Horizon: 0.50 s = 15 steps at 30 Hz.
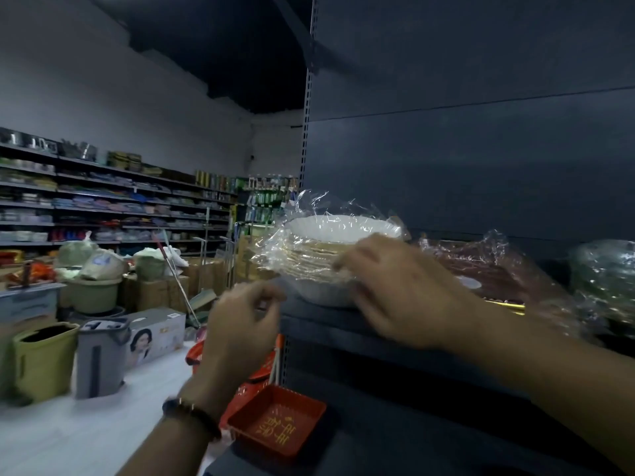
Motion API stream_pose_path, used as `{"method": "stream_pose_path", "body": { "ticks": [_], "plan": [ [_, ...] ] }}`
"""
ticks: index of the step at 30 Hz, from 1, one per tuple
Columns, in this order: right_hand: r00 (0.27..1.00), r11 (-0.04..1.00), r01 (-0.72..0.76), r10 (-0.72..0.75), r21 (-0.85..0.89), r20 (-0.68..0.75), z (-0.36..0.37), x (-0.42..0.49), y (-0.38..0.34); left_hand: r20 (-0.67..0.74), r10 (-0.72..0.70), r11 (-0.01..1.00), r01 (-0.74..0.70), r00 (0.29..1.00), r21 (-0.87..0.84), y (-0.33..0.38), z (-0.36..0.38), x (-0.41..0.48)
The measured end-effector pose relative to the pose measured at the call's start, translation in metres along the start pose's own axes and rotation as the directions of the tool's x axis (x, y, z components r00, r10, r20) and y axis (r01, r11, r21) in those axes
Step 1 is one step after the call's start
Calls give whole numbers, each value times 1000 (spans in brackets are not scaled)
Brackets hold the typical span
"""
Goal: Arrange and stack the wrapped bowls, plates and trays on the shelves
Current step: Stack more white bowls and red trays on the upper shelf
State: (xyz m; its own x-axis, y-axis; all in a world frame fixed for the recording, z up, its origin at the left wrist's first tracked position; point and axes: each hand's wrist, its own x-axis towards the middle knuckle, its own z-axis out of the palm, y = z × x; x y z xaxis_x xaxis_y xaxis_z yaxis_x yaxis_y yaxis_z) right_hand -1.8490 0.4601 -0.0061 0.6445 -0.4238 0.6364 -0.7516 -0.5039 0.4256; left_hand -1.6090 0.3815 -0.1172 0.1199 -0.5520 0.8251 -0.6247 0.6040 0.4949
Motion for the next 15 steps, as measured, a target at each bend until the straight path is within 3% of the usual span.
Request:
{"method": "stream_pose_path", "body": {
  "ticks": [2,5,9,12,15],
  "plan": [
    [985,987,158,-155,-39,79,11,-13,-30,29,-66,997,67,997,-33,-9,2,-34],
    [958,984,126,-153,123,244,42,-36,-67,48,-252,968,251,967,13,-40,16,-99],
    [857,963,-200,82,183,509,109,-72,-82,99,-514,850,490,852,192,-99,46,-184],
    [699,837,-497,229,229,678,166,-91,-92,238,-562,826,524,793,206,-118,55,-206],
    [596,766,-612,283,197,752,224,-105,-108,315,-574,819,521,756,241,-125,63,-199]
  ]
}}
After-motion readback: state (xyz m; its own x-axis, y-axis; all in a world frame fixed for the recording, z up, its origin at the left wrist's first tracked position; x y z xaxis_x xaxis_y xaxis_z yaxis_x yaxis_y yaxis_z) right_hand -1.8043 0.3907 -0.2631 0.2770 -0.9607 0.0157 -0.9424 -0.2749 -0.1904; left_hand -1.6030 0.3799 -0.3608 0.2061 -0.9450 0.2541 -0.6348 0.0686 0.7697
